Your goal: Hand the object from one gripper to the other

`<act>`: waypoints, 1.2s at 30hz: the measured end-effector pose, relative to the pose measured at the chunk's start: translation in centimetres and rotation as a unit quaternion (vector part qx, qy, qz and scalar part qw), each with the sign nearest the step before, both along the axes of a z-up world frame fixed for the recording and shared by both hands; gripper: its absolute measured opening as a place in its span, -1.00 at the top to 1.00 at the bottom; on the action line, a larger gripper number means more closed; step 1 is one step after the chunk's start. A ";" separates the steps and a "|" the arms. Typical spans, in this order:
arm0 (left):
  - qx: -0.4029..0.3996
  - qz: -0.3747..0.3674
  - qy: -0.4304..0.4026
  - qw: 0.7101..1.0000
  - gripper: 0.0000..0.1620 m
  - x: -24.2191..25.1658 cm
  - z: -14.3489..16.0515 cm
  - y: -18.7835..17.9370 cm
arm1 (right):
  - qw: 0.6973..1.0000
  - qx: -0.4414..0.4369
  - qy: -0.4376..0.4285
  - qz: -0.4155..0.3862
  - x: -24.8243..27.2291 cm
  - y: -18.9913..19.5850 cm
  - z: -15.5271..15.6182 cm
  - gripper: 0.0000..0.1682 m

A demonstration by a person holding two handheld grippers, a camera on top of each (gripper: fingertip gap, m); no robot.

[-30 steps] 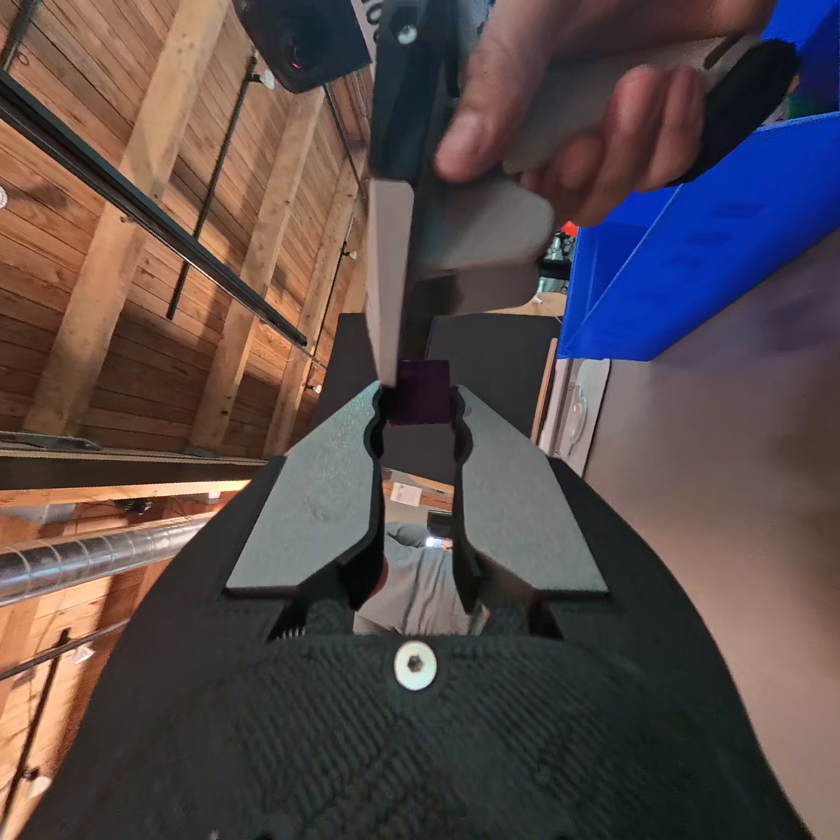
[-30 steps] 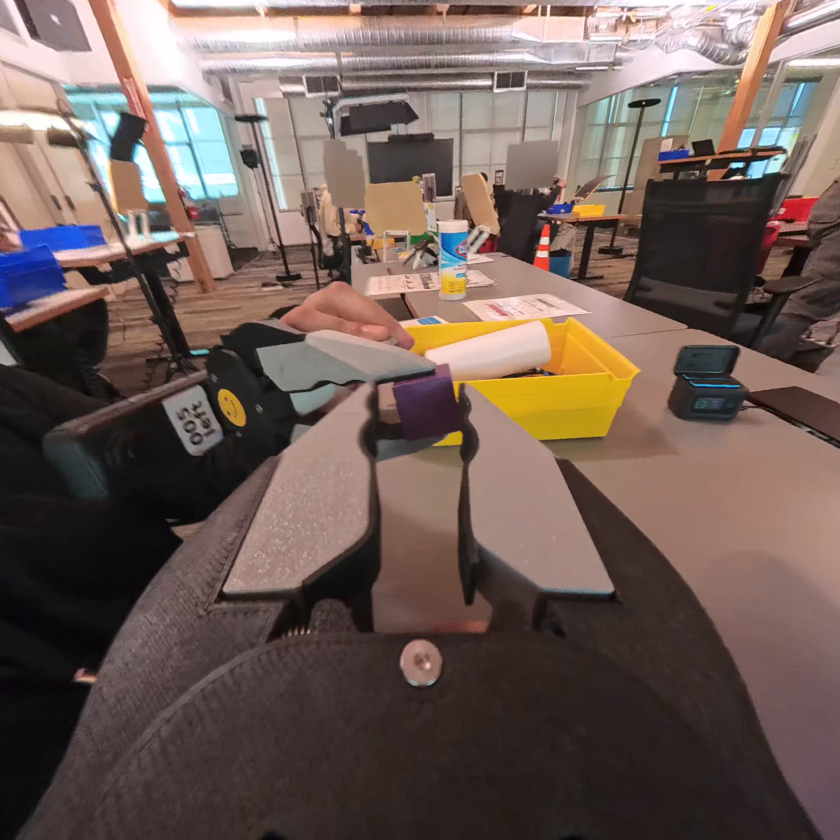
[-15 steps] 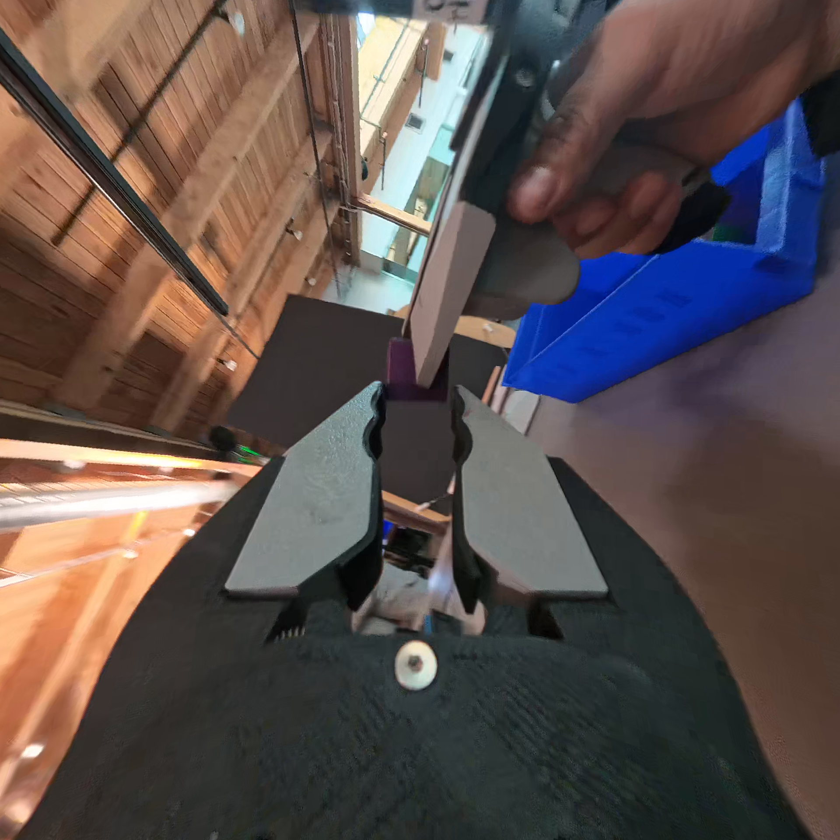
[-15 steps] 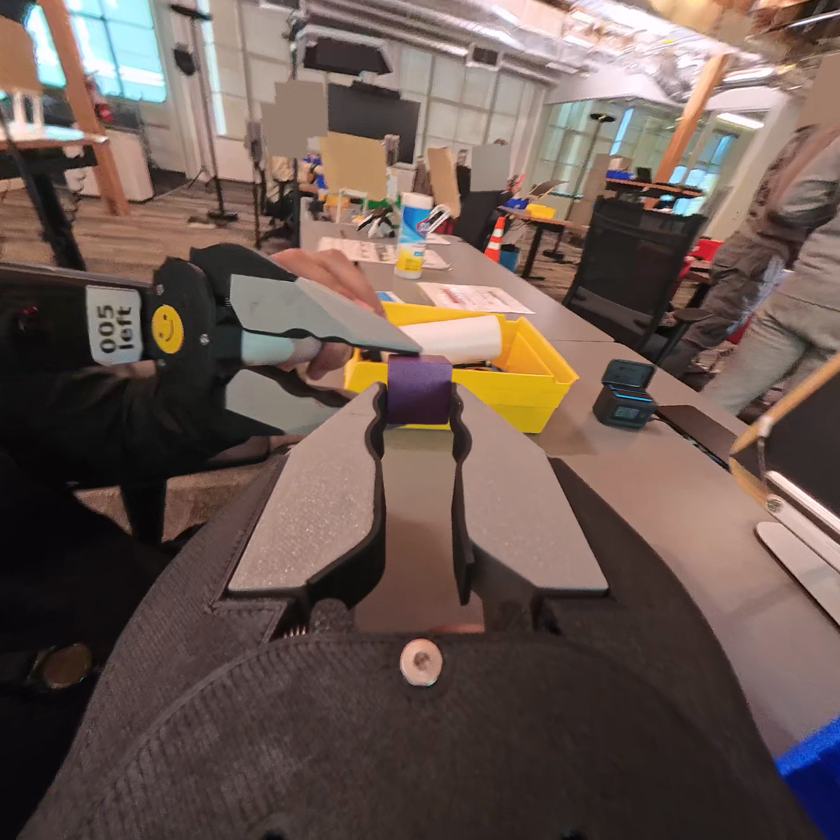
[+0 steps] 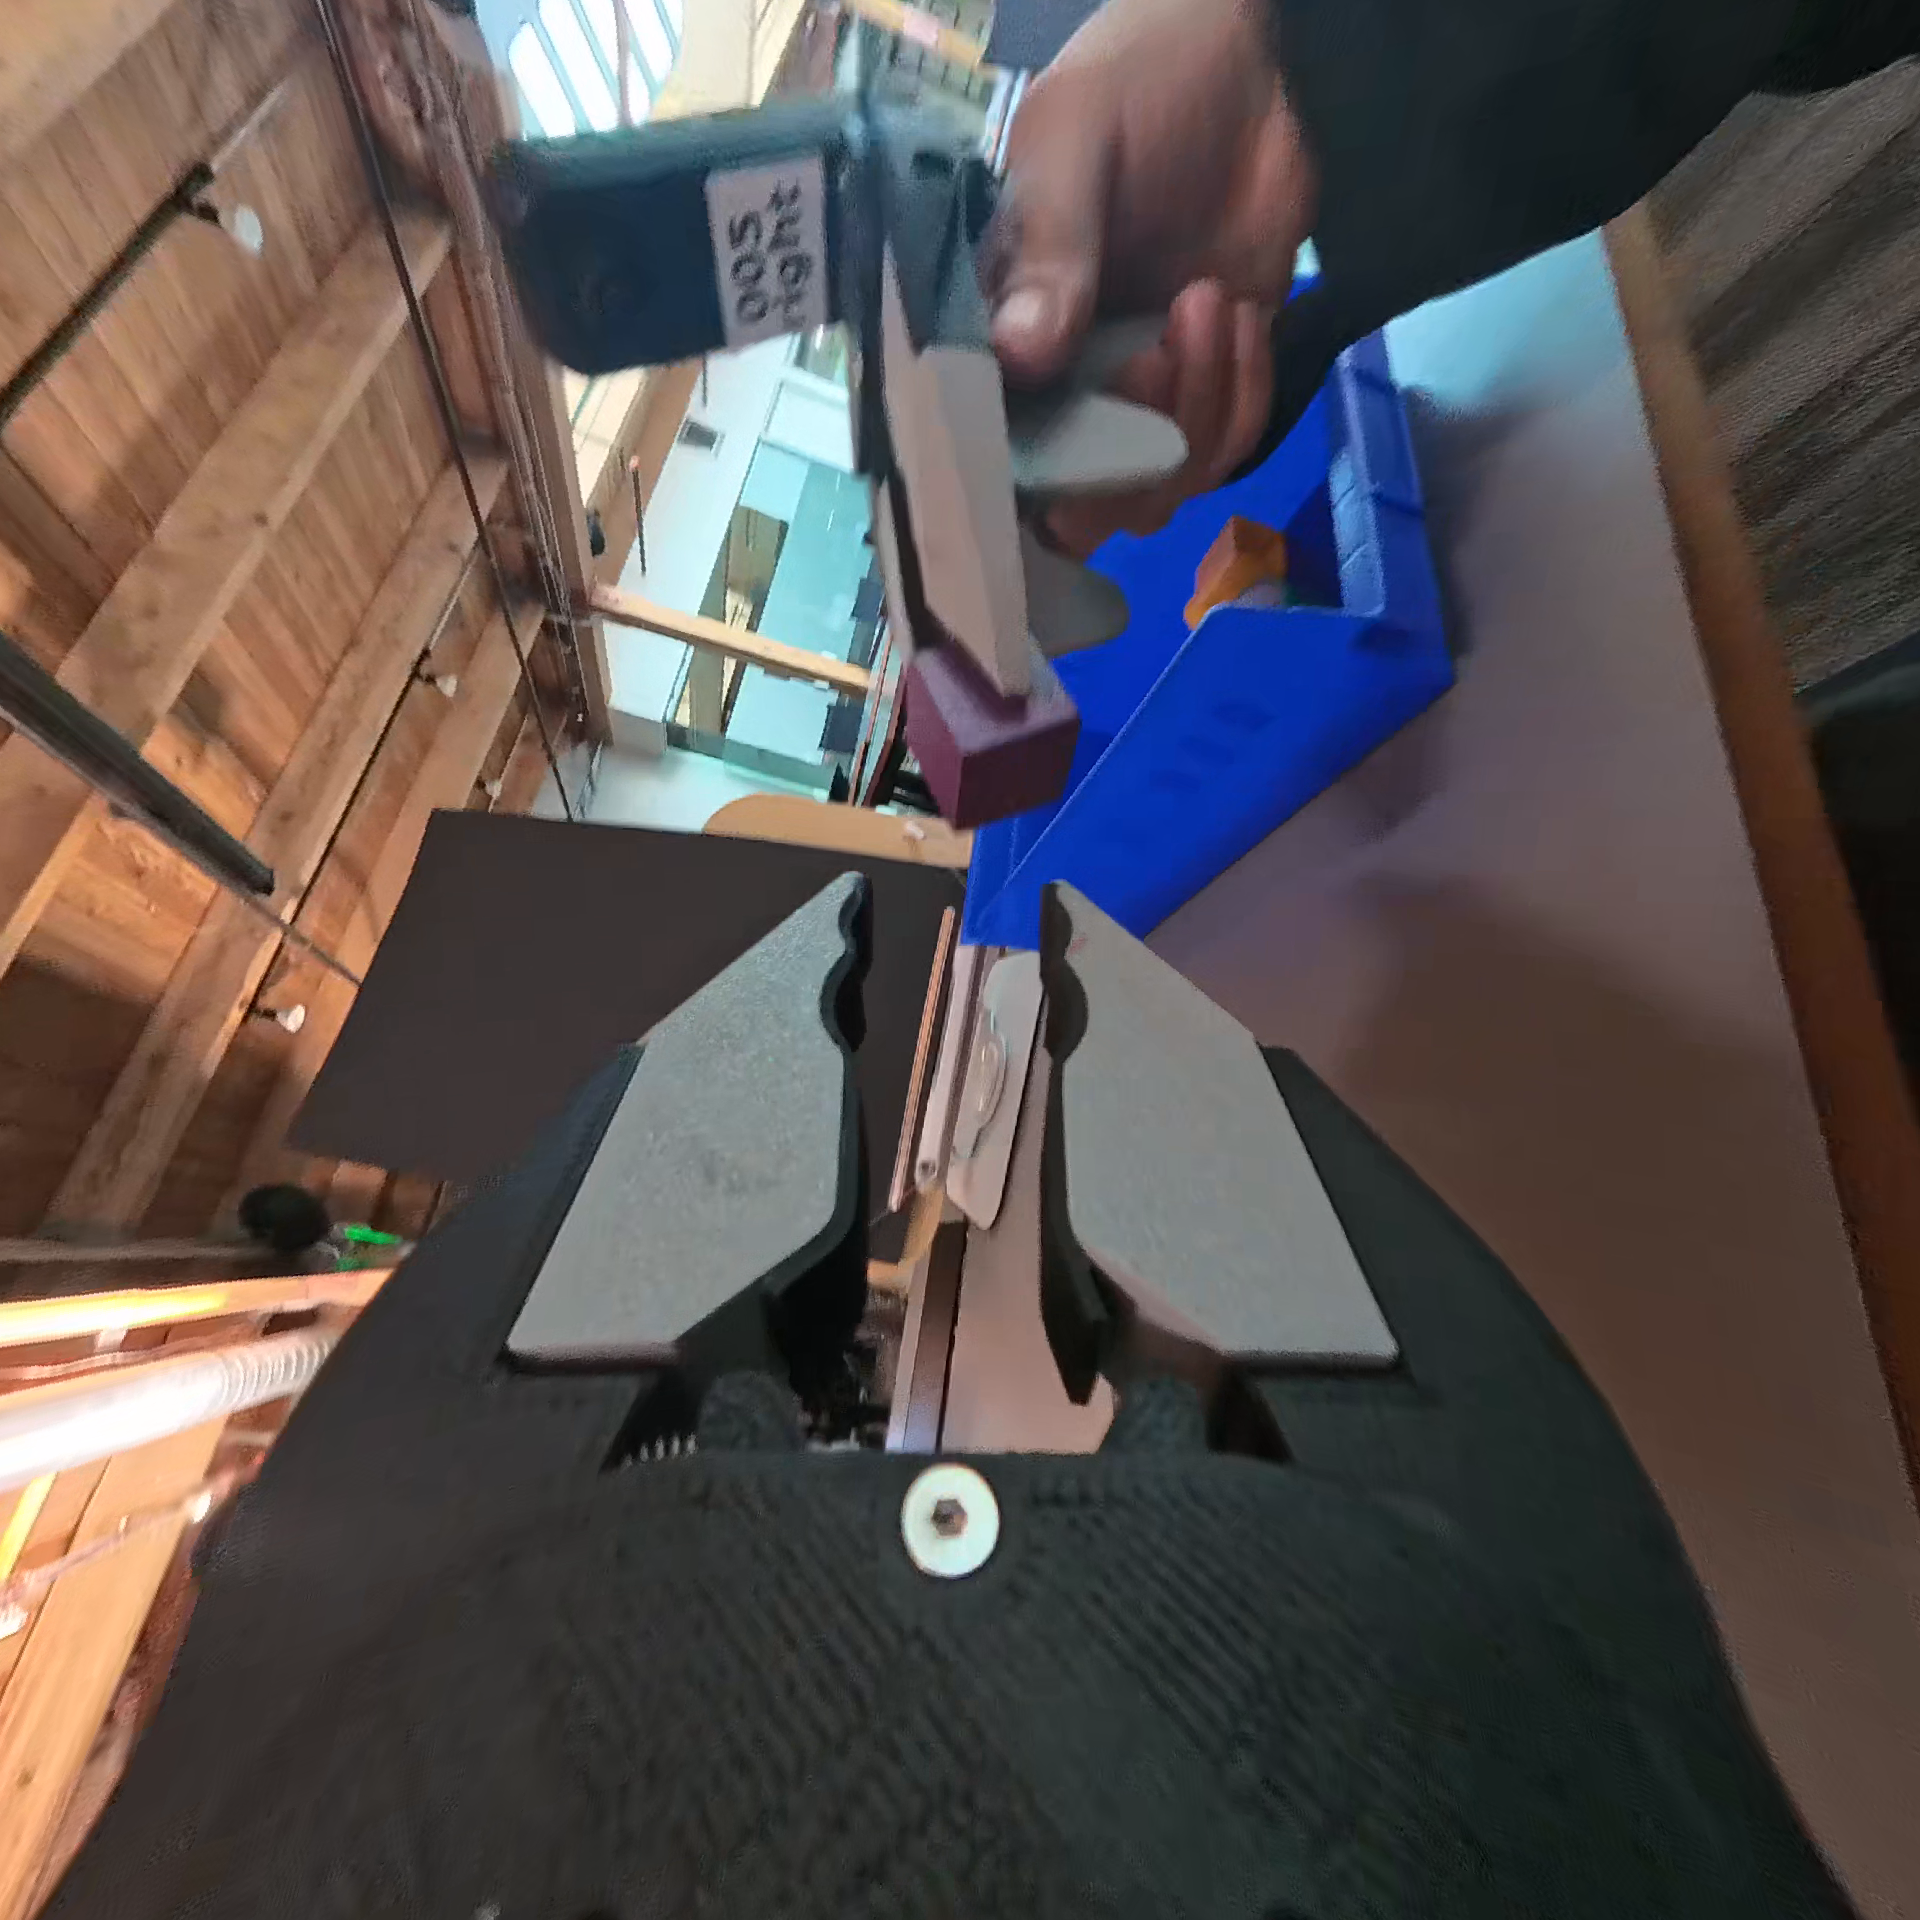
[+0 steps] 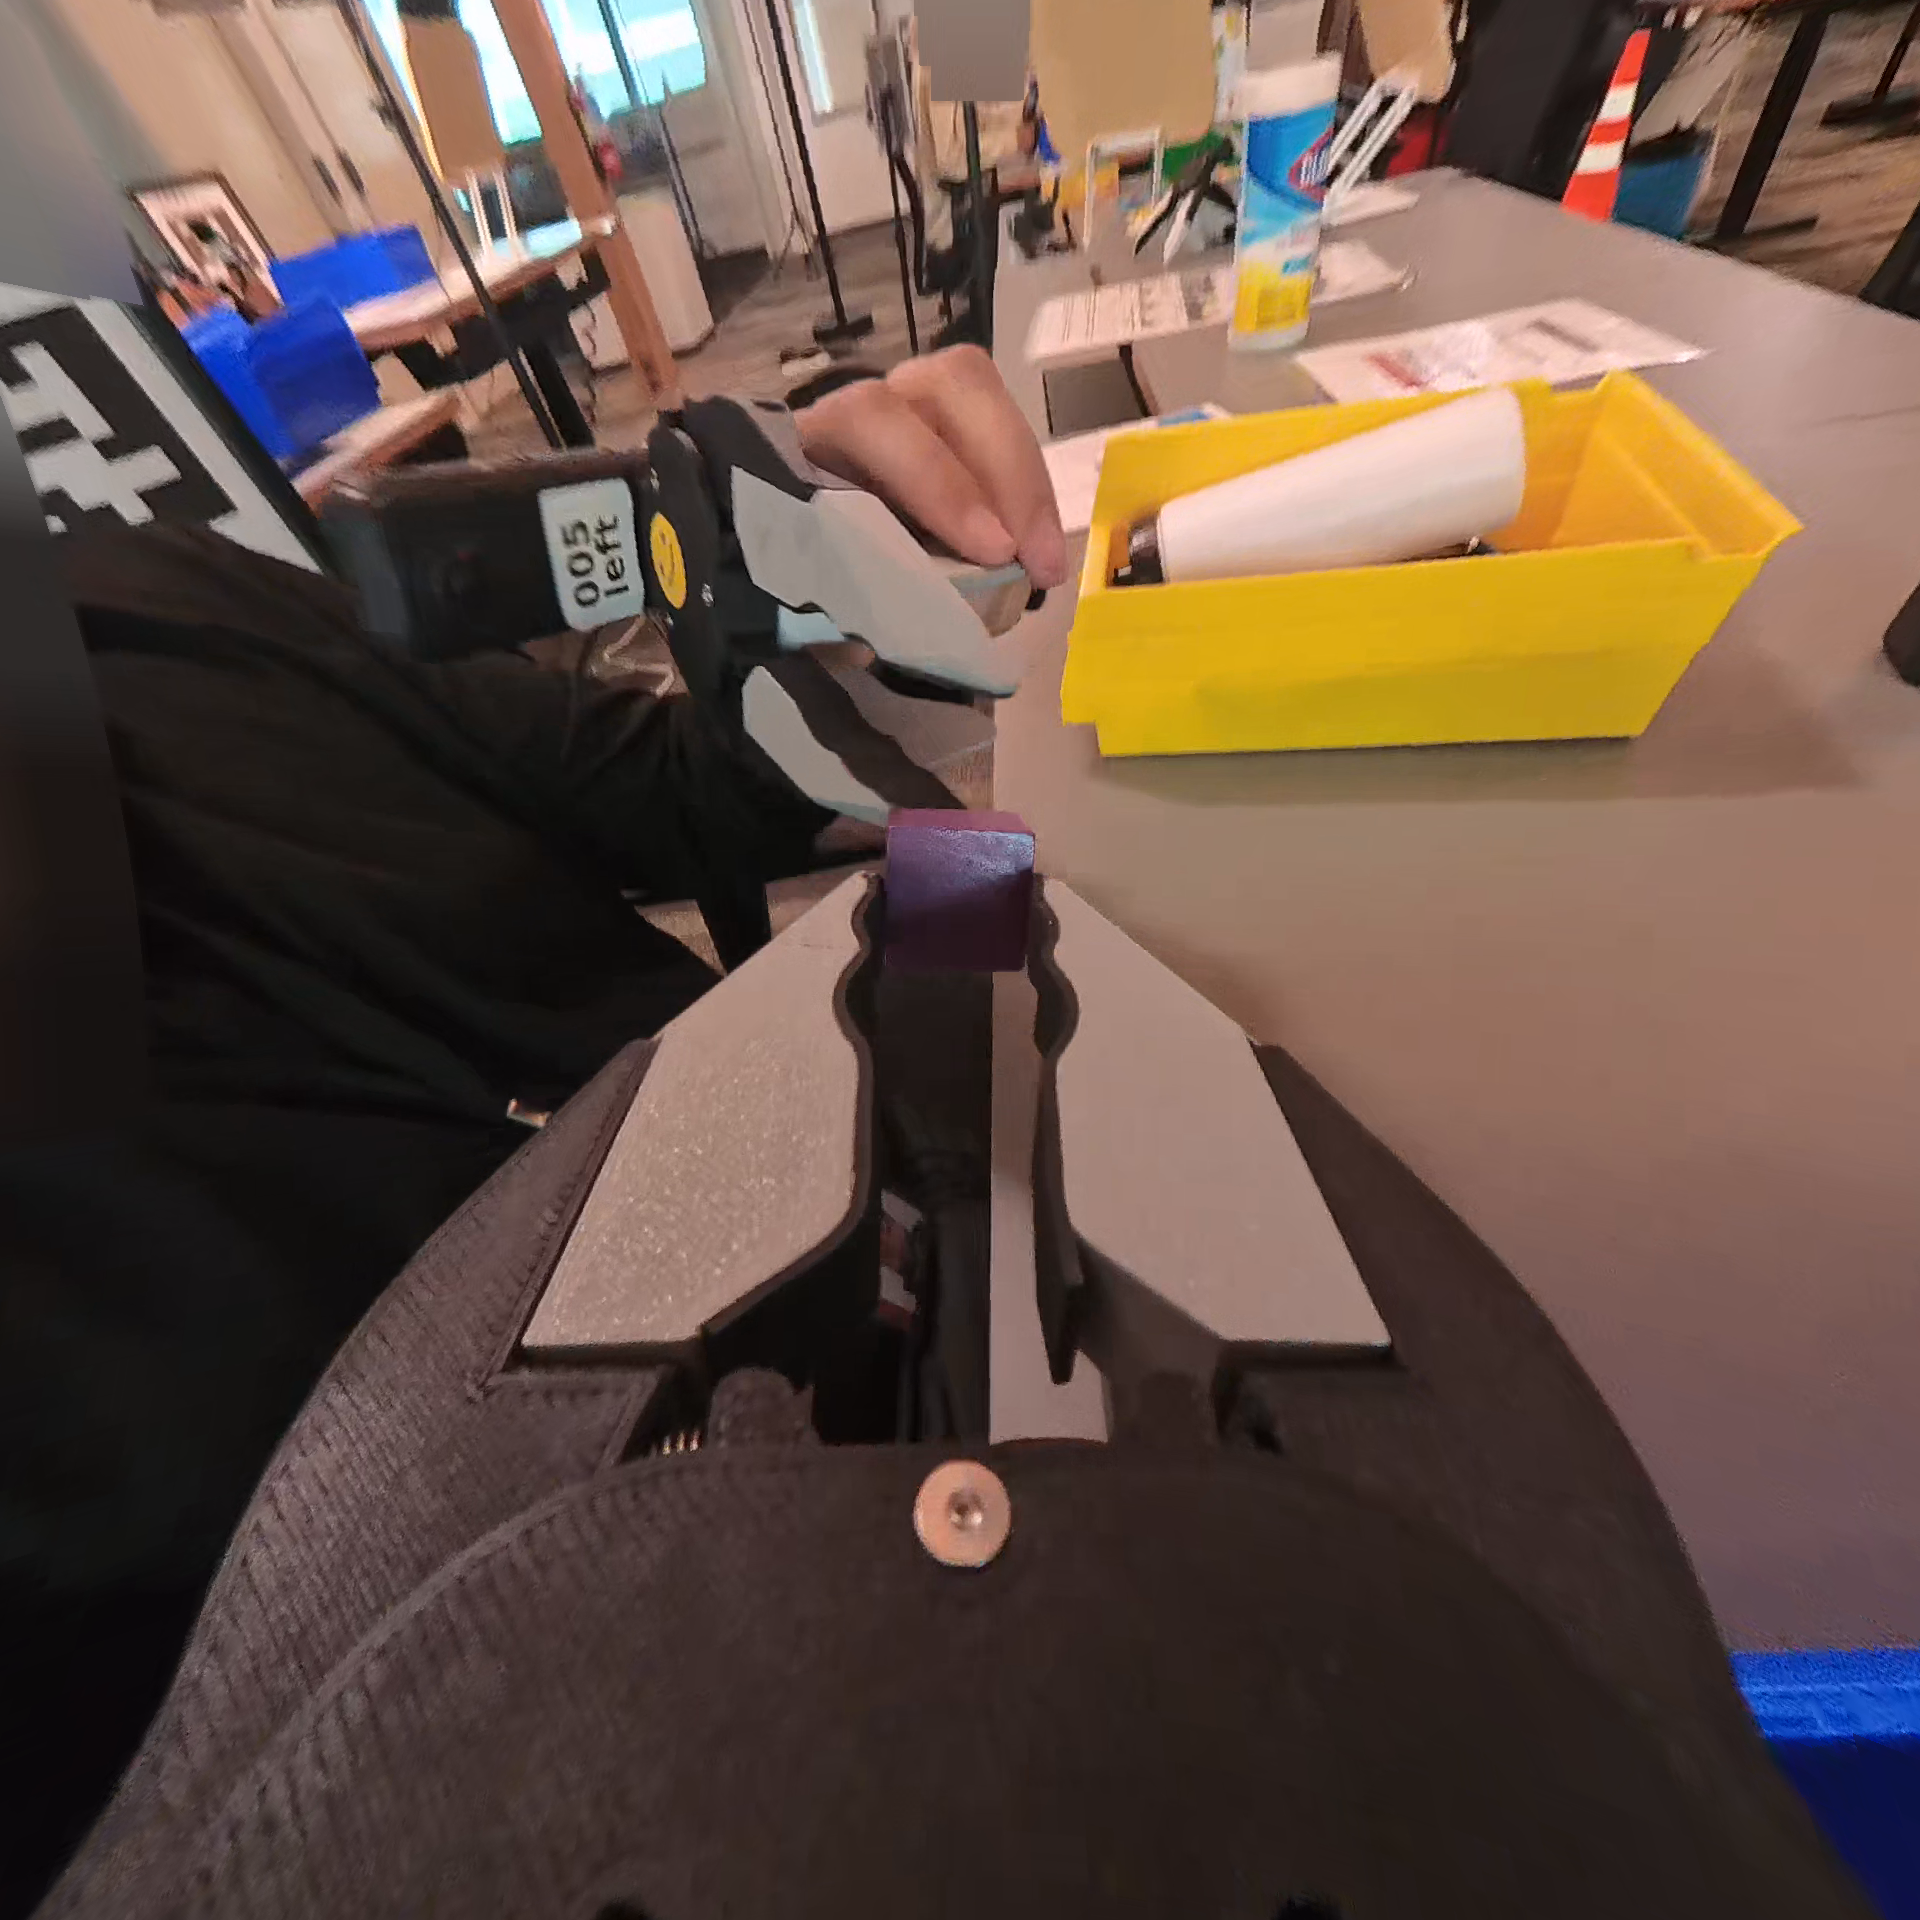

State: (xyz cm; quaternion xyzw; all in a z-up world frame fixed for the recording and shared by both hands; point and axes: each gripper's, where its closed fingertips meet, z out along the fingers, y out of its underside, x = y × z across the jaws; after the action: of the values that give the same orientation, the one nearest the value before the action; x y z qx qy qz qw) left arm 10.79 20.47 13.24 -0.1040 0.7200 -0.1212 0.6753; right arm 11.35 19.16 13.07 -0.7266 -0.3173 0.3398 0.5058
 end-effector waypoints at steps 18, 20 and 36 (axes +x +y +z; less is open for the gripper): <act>0.019 0.072 -0.106 0.992 0.60 2.5 1.9 -0.1 | 0.999 0.022 0.040 -0.017 -1.4 1.5 1.6 0.70; -0.019 0.091 -0.147 0.985 0.61 2.1 3.6 0.8 | 0.997 0.049 0.050 -0.040 -0.7 1.7 2.6 0.69; -0.096 0.083 -0.249 0.960 0.60 1.1 6.1 0.6 | 0.989 0.082 0.115 -0.040 -3.0 2.6 4.7 0.66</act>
State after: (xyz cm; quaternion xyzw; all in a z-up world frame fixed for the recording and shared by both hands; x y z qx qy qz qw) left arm 11.90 21.07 19.35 -0.1939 0.5031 -0.1552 0.8278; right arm 8.40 21.74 17.76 -0.6509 -0.2540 0.3736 0.6102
